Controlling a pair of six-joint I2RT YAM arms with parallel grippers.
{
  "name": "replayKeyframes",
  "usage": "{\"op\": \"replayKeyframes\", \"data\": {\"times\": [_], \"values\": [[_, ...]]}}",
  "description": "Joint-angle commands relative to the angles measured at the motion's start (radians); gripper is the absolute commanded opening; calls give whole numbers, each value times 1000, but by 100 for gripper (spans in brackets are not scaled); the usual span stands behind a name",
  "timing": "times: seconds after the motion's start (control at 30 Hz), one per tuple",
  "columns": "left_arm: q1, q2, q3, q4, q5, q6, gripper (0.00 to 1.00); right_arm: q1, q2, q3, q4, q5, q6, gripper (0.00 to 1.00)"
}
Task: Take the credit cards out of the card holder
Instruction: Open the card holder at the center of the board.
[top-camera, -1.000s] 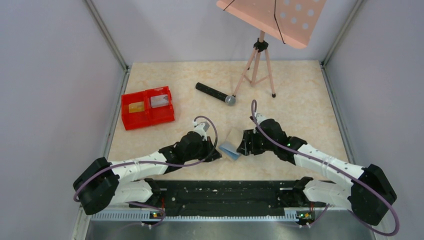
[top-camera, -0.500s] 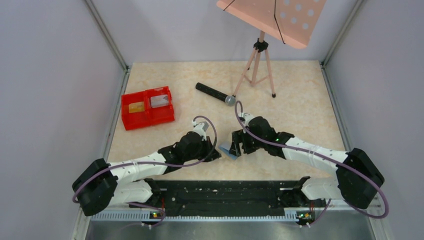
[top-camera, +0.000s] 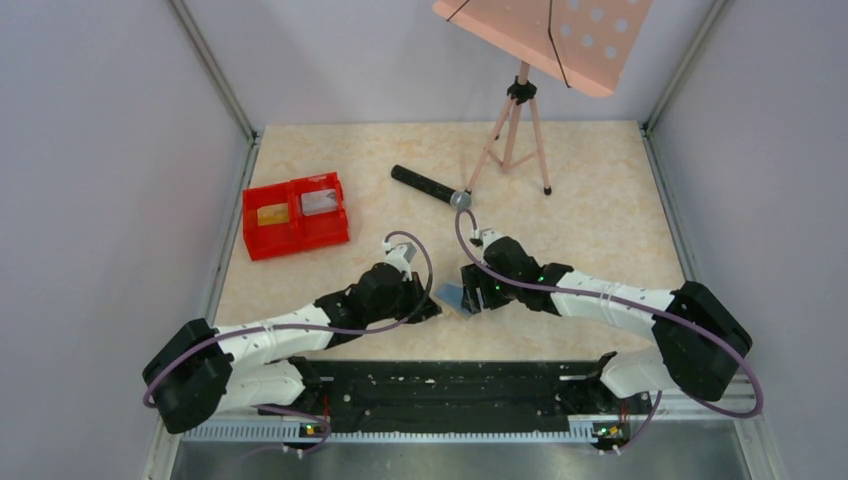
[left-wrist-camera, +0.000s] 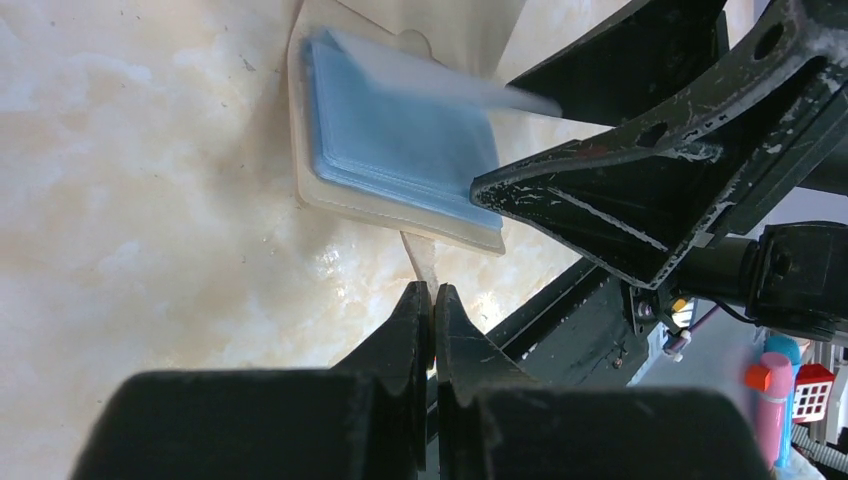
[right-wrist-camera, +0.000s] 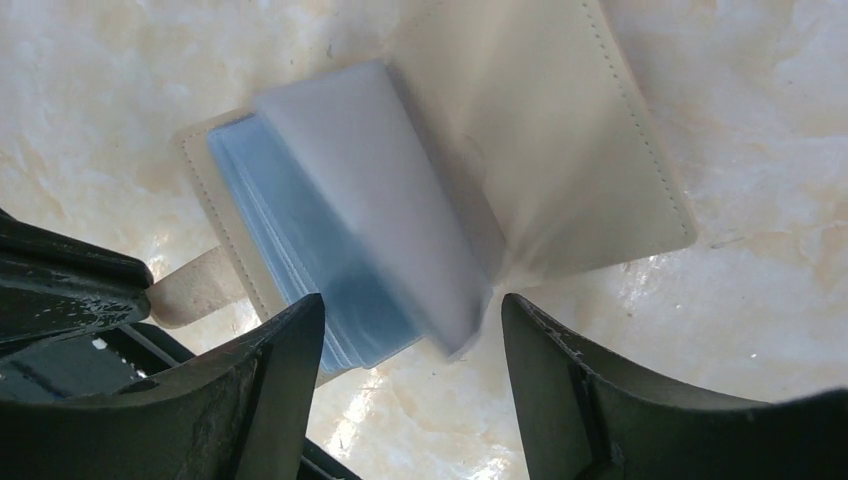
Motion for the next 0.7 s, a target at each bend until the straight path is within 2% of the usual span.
{"op": "replayKeyframes", "data": {"times": [0.0, 0.67], "values": [[2, -32, -5, 25, -19, 12, 0, 7, -9, 36, 14, 60, 2, 64], [2, -23, -42, 38, -6, 2, 0, -1, -59, 31, -35, 227, 55, 49]]}}
